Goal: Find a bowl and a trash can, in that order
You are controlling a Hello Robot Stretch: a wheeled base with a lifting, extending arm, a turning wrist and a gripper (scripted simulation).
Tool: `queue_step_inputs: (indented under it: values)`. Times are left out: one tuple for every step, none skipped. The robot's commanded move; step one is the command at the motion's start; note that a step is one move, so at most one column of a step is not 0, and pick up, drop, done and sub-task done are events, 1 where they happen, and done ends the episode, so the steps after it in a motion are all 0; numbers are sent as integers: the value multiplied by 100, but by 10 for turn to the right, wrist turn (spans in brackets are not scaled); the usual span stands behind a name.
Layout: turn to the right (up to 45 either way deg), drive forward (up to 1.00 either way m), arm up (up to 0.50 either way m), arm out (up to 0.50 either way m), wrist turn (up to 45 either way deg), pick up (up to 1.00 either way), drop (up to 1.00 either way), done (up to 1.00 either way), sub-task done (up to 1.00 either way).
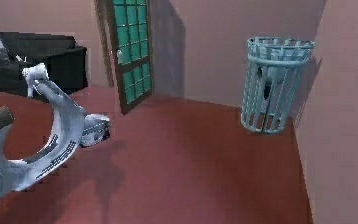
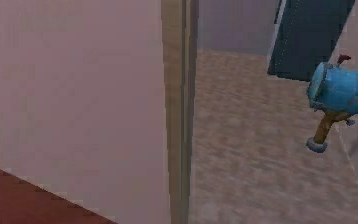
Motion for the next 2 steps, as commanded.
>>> queue_step_inputs:
  values:
    - [240, 0, 0, 0, 0, 0, 0, 0, 0]
    - [0, 100, 0, 0, 0, 0, 0, 0, 0]
